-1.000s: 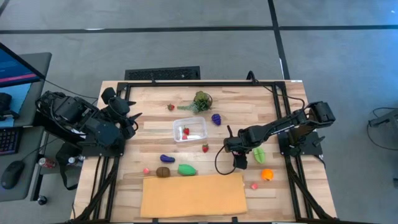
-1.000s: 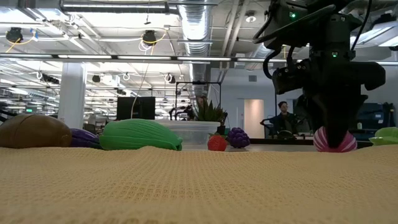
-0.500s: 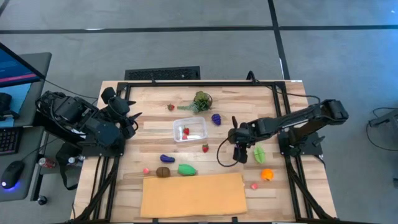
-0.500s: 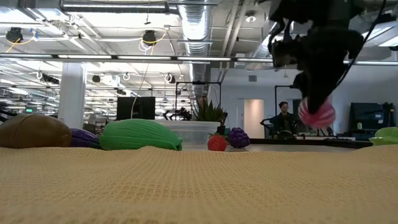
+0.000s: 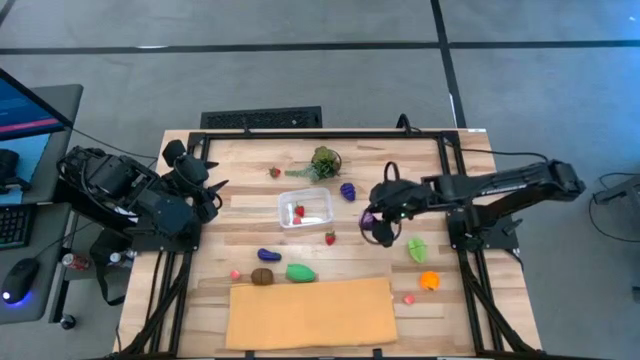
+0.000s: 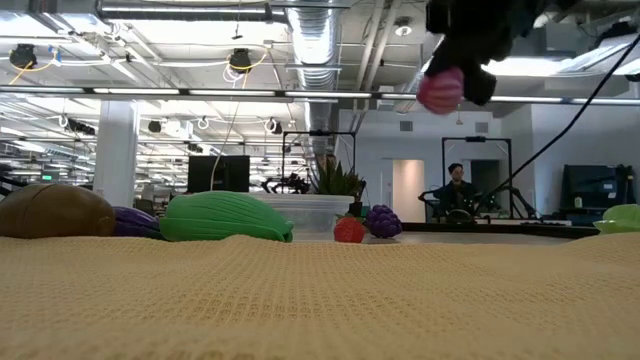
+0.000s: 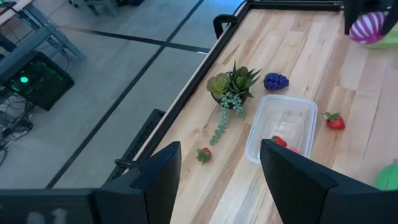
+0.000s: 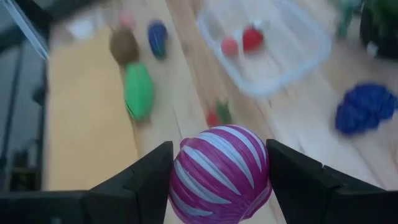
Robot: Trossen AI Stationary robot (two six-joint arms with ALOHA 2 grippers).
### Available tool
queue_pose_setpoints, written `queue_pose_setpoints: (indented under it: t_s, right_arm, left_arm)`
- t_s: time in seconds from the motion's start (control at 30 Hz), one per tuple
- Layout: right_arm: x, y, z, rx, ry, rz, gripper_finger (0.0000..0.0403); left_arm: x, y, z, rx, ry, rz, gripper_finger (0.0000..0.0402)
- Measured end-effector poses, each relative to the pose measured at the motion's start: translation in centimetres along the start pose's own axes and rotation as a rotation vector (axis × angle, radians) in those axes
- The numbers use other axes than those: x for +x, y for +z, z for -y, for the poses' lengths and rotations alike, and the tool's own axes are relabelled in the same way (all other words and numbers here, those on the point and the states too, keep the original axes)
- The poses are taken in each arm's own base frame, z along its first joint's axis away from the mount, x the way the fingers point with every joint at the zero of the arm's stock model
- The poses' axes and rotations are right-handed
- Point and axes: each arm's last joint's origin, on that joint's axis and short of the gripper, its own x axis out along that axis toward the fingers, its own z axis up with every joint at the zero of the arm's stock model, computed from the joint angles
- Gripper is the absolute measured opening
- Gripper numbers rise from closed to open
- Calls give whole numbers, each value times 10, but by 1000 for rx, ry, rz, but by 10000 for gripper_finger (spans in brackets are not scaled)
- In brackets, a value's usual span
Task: Pick and placing Produce into tupperware
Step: Put the purple onion into the transparent bin
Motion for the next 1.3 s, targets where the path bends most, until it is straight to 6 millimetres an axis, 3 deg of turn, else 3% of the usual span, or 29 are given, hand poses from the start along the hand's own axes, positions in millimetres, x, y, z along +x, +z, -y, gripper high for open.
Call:
queue_pose_setpoints:
  t_s: [0.33, 0.73, 1.3]
  right_arm:
    - [-18, 16, 4, 19, 39, 172, 230]
    - [-18, 21, 3, 1, 50, 216, 231]
    - [-23, 48, 17, 5, 45, 448, 232]
  left_arm:
    - [0, 0, 0, 0, 0, 0, 212]
    - [0, 0, 0, 0, 0, 1, 212]
    - [0, 0, 0, 0, 6, 5, 212]
